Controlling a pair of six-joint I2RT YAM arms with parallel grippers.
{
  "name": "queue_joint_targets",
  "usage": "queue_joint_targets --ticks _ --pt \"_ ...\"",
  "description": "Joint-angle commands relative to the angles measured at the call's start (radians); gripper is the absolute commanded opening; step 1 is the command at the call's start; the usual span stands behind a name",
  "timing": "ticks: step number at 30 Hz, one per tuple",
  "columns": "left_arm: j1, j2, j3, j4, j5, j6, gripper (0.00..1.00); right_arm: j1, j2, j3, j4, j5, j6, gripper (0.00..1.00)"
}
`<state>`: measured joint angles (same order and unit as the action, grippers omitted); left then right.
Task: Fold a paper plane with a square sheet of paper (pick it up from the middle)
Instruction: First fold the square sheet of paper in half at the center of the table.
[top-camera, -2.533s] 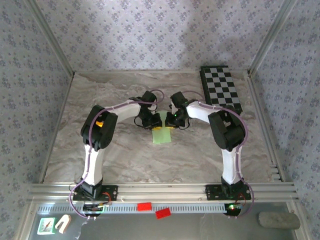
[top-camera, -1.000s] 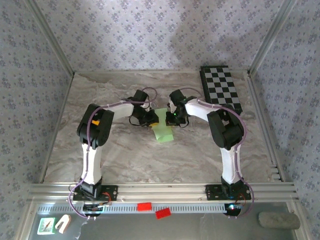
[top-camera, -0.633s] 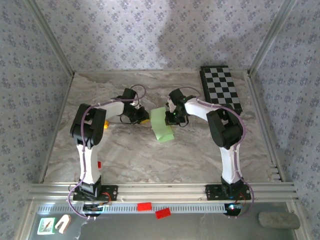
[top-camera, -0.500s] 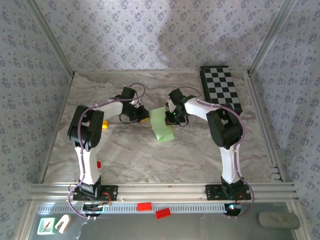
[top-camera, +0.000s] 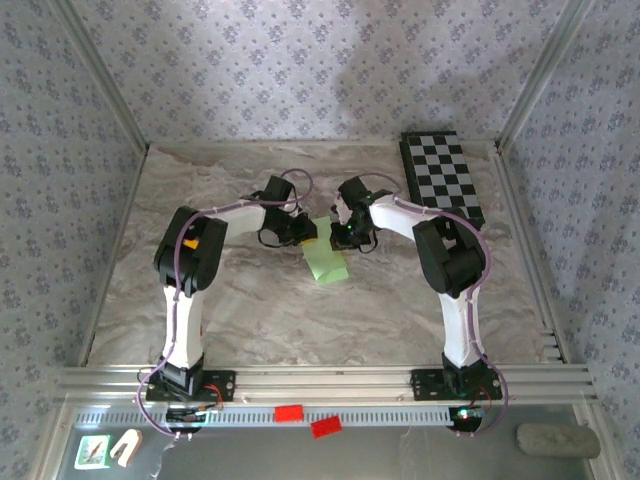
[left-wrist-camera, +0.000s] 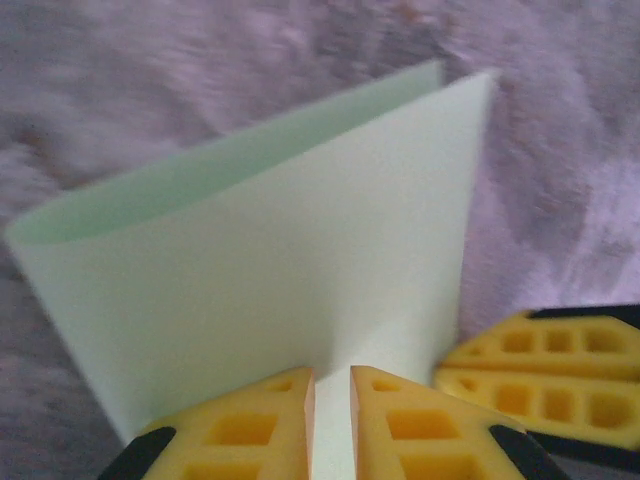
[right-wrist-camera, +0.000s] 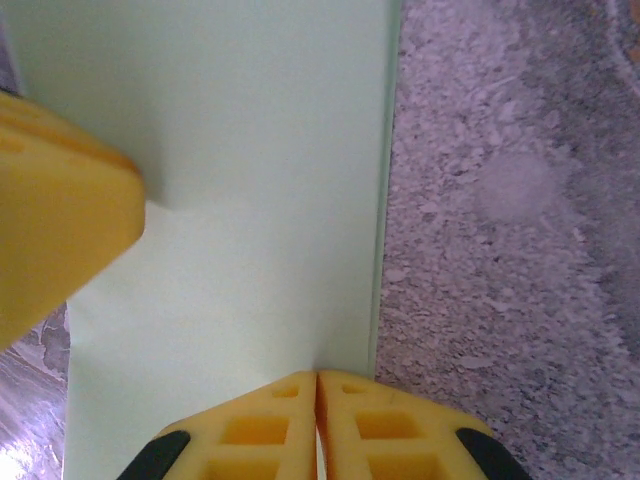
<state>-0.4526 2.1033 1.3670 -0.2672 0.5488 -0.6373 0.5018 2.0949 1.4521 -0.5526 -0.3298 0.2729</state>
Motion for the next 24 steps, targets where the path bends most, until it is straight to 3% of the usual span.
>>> queue_joint_targets --ticks 1,13,24 --pt "0.037 0.031 0.025 -0.033 -0.048 0.026 0.18 -0.020 0.094 -0.041 -0.127 0.128 -0.029 0.10" --pt "0.150 0.050 0.076 -0.100 -0.122 0.072 0.18 -0.017 0.102 -0.022 -0.168 0.167 -0.033 0.10" --pt "0.056 -0.065 0.060 -0.060 -0.058 0.006 0.18 -0.019 0.105 -0.010 -0.174 0.164 -0.023 0.10"
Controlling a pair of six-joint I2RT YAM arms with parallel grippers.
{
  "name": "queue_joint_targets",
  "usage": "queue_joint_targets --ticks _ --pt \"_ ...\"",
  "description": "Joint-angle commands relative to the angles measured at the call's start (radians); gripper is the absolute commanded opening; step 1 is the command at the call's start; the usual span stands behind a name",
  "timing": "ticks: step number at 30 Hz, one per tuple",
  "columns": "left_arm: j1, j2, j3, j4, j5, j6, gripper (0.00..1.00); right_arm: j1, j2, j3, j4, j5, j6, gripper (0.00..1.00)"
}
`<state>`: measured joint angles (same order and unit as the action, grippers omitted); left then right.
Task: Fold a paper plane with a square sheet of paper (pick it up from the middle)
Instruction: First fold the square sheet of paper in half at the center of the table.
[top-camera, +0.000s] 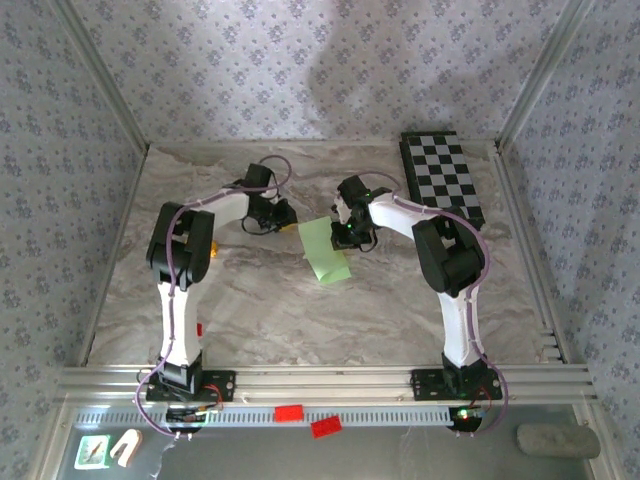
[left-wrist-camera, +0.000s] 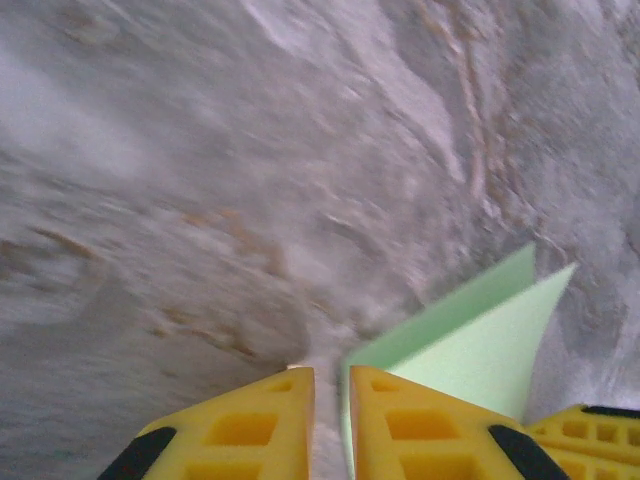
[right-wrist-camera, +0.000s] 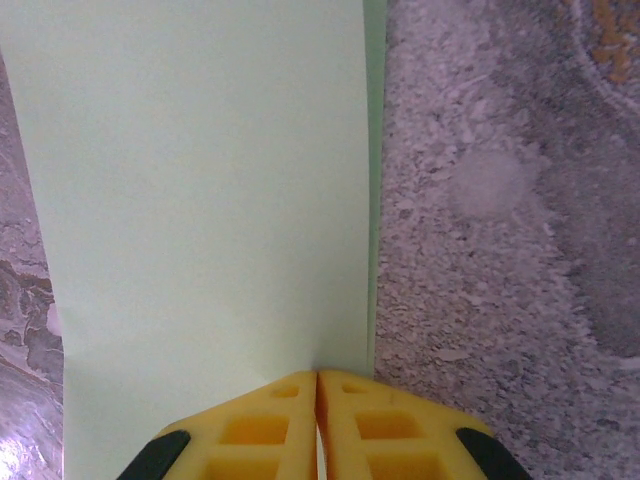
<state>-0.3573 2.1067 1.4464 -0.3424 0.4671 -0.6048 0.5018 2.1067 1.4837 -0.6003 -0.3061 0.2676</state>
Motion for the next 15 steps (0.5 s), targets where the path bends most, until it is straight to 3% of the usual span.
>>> queue_joint_targets --ticks 1,8,15 --pt "-0.052 -0.065 -0.027 0.027 0.032 -0.037 0.18 -0.018 0.095 -0.040 -0.127 0.139 -0.018 0.10" --pt "-0.077 0.032 0.021 0.002 0.017 -0.049 0.18 -0.018 0.096 -0.039 -0.132 0.135 -0.019 0.10" --pt "-0.021 0.099 0.091 -0.058 -0.067 0.020 0.18 -0.017 0.095 -0.046 -0.127 0.136 -0.015 0.10"
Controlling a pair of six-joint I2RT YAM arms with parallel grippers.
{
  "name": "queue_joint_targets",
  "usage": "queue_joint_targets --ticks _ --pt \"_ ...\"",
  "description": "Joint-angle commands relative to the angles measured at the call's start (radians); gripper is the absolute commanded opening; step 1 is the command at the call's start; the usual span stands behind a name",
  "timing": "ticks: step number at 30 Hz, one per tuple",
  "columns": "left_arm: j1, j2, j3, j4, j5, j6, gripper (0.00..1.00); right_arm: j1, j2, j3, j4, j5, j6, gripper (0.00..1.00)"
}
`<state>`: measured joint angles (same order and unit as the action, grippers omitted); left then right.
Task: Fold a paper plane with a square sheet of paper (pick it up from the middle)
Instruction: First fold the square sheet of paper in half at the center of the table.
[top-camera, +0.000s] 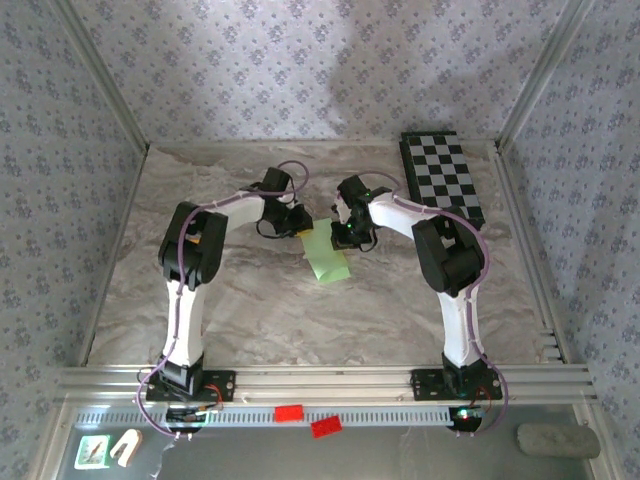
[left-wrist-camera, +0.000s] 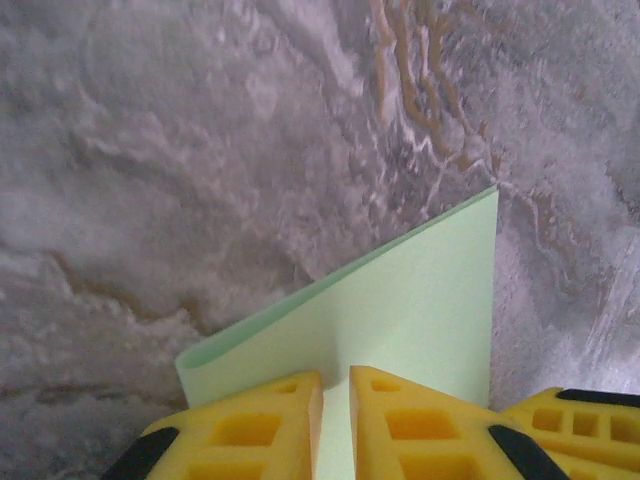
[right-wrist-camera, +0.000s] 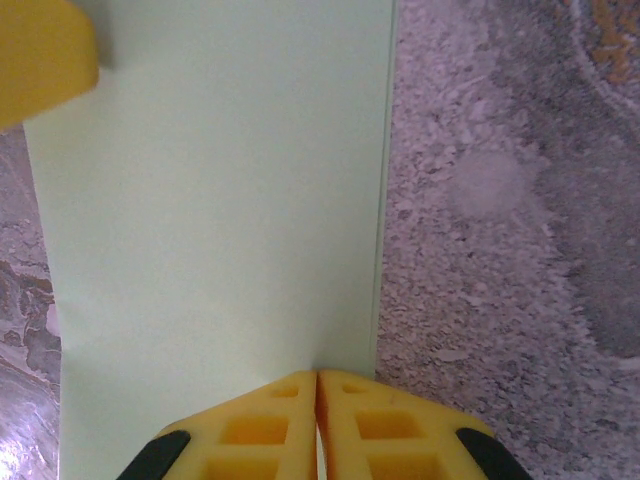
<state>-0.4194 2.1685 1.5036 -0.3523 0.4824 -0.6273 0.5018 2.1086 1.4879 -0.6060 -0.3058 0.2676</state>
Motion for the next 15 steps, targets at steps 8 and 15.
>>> queue_joint_targets --ticks 8,15 --pt "0.127 0.045 0.159 -0.151 -0.084 0.116 0.18 -0.016 0.088 -0.063 -0.091 0.124 0.052 0.10" --pt "0.096 -0.140 0.028 -0.065 0.071 -0.027 0.20 -0.002 0.053 -0.109 -0.030 0.096 0.222 0.10"
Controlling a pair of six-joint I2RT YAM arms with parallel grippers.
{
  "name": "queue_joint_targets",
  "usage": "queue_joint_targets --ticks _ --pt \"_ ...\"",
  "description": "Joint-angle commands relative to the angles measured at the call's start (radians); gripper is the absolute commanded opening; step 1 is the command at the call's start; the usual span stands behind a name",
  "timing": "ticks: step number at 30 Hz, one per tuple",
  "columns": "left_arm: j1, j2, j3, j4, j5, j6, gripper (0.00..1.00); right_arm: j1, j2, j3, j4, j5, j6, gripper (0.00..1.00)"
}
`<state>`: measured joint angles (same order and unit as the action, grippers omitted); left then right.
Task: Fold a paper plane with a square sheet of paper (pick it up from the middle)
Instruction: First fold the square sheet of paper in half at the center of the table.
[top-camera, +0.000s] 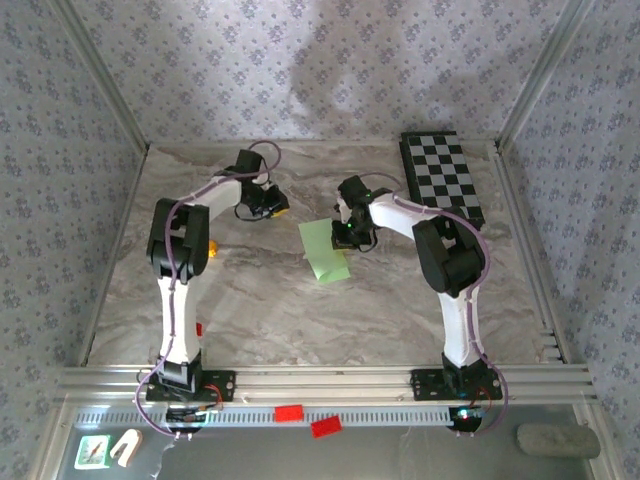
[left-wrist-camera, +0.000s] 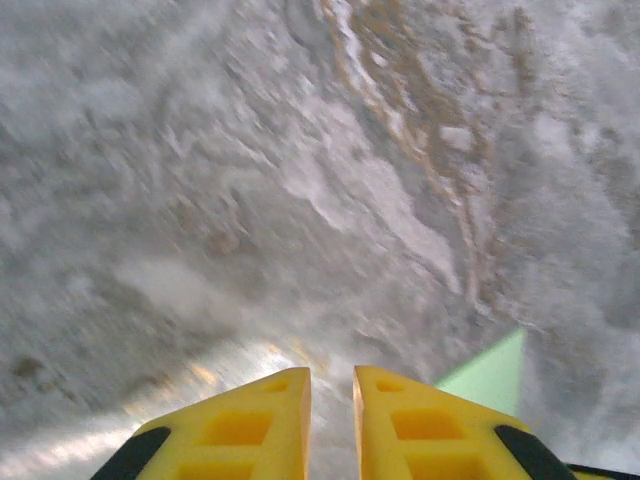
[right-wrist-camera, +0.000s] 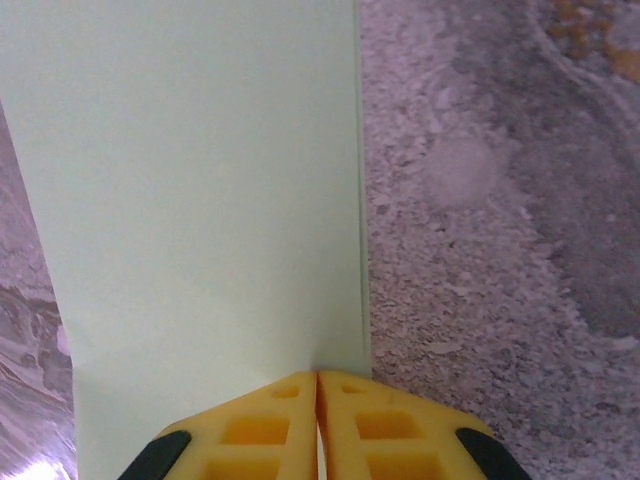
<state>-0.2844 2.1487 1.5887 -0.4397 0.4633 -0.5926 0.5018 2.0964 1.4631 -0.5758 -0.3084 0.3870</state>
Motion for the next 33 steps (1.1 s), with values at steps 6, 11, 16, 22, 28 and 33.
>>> queue_joint_targets --ticks 6,11,16,22,28,33 --pt "-0.120 -0.217 -0.256 0.133 0.145 -0.170 0.20 -0.003 0.017 -0.133 0.008 0.064 0.221 0.10" --pt "-0.187 -0.190 -0.318 0.176 0.197 -0.230 0.19 -0.005 0.008 -0.133 0.010 0.041 0.233 0.10" --pt "-0.223 -0.152 -0.293 0.120 0.175 -0.205 0.18 -0.006 0.017 -0.132 0.005 0.031 0.233 0.10" --pt "-0.228 -0.128 -0.306 0.075 0.156 -0.162 0.17 -0.009 0.022 -0.138 0.008 0.040 0.234 0.09" --pt "-0.227 -0.115 -0.321 0.055 0.157 -0.131 0.16 -0.009 0.031 -0.138 0.007 0.040 0.234 0.09" --pt "-0.228 -0.104 -0.338 0.004 0.100 -0.065 0.15 -0.011 0.034 -0.141 0.008 0.042 0.234 0.09"
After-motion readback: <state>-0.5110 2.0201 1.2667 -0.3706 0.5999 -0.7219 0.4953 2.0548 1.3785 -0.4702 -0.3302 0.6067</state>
